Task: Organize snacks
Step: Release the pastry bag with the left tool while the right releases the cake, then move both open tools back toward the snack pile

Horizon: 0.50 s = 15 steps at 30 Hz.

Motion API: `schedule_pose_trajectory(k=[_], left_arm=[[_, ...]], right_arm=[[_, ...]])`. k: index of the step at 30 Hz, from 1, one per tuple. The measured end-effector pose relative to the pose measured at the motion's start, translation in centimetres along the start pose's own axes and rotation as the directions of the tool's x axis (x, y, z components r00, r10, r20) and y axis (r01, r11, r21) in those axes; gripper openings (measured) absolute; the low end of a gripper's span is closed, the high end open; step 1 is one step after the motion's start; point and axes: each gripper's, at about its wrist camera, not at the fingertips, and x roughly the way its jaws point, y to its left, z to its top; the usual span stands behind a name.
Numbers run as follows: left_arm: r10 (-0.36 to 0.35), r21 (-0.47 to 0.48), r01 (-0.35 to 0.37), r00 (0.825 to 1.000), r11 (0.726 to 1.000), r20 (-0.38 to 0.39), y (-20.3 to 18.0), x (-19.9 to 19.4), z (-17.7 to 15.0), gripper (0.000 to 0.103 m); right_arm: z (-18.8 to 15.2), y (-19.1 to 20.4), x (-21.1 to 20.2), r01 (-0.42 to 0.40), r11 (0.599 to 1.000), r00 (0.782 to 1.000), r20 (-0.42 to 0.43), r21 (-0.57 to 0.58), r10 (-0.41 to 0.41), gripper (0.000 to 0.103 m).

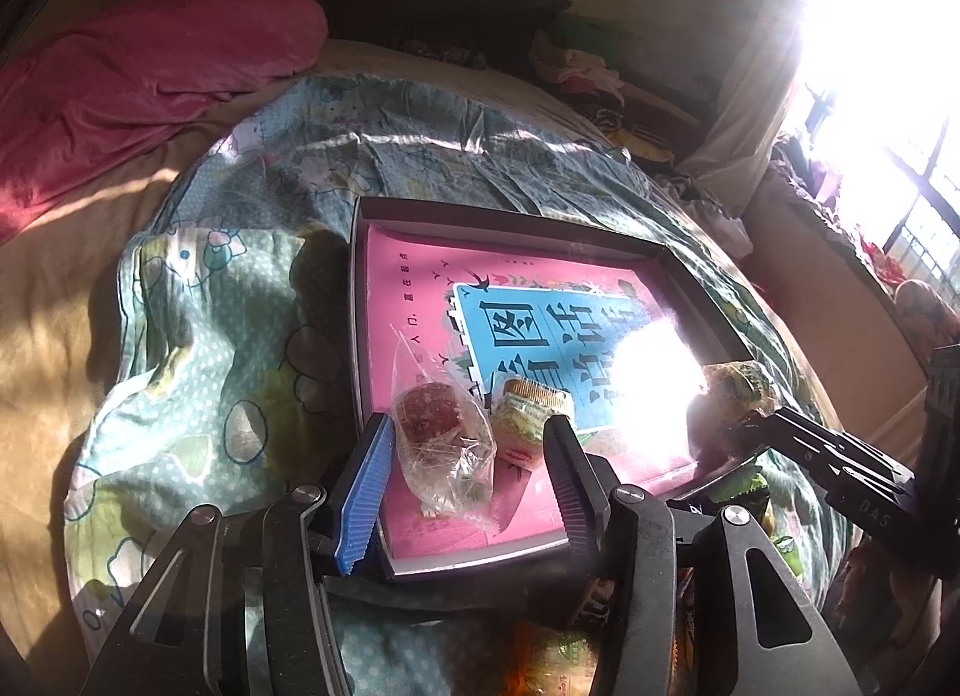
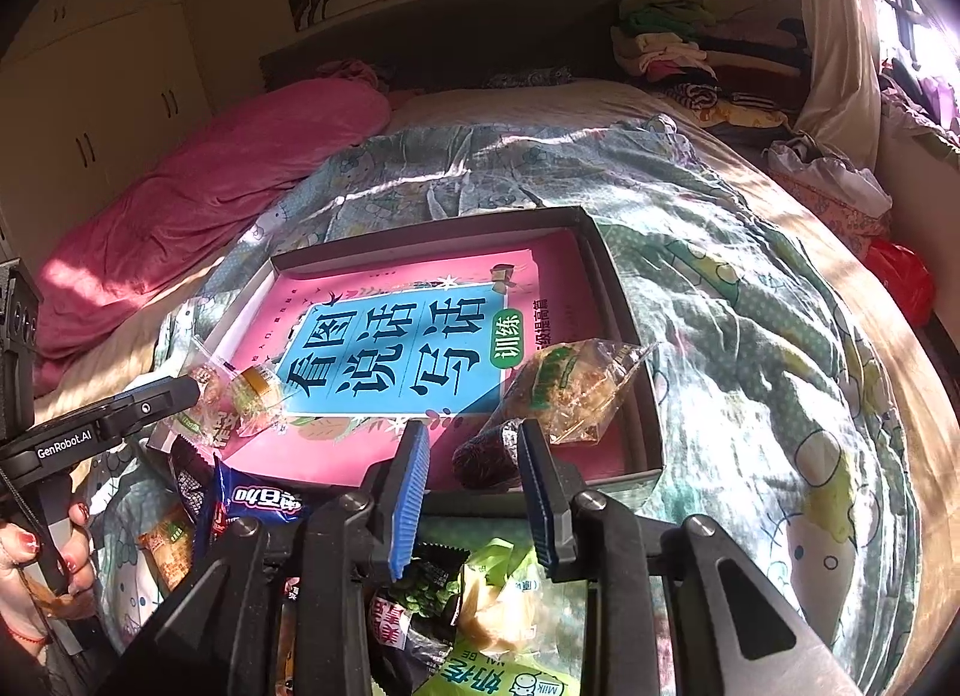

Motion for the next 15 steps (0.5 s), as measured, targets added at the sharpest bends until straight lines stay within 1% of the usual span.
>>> schedule_pose_trajectory(k=[9, 15], left_arm=[[-0.026, -0.018, 0.026, 1.000, 1.000, 0.013, 0.3, -0.7, 0.2, 0.060], [-0.044, -0.012, 0.044, 0.998, 0.999, 0.039, 0.1, -1.6, 0.3, 0.065]], right_arm=[[0.3, -0.4, -0.7, 0.011, 1.000, 1.000, 0.013, 0.010, -0.011, 0.031], [0.3, -0.5, -1.1, 0.011, 1.000, 1.000, 0.022, 0.015, -0.011, 0.034]])
